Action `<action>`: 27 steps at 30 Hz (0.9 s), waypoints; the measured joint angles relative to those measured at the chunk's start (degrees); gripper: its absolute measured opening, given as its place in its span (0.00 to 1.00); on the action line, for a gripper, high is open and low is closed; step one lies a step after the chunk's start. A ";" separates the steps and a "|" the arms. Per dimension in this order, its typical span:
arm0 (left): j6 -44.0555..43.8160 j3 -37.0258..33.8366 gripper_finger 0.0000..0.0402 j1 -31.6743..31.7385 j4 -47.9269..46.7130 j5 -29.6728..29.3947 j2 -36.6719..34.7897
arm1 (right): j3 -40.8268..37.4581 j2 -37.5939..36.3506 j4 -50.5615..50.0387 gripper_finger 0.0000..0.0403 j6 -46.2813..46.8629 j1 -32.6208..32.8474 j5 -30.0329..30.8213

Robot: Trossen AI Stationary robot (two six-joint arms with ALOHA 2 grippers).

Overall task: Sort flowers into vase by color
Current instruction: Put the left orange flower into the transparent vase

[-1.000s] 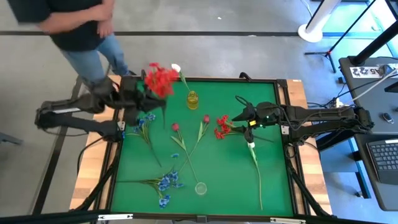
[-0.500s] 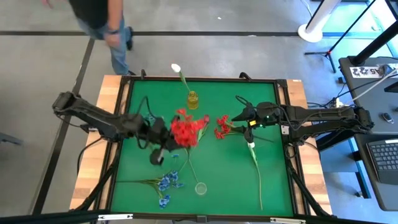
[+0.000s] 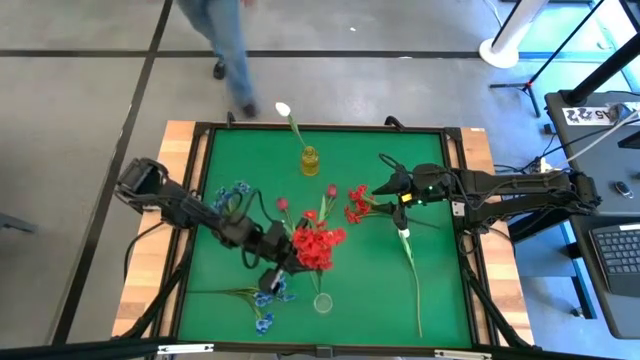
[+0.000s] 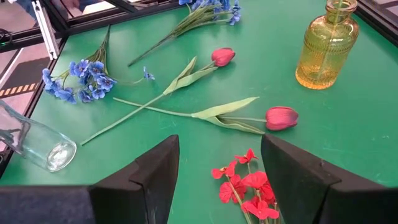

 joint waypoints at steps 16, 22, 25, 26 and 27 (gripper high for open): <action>4.99 0.00 0.01 -2.70 1.02 -0.30 2.07 | 0.00 0.00 0.00 0.56 0.00 0.02 0.00; 7.24 0.00 0.01 -2.45 -0.07 -3.04 2.31 | 0.00 0.00 -0.01 0.56 0.00 0.00 0.00; 7.17 0.00 0.01 -2.21 -0.09 -3.17 3.40 | 0.00 0.00 -0.02 0.56 0.00 0.02 0.00; 6.96 0.00 0.01 -2.21 0.01 -3.17 3.97 | 0.00 0.00 -0.02 0.56 0.00 0.02 -0.02; 6.82 0.00 0.01 -2.21 0.23 -3.18 4.50 | 0.00 0.00 0.00 0.56 0.02 0.02 0.00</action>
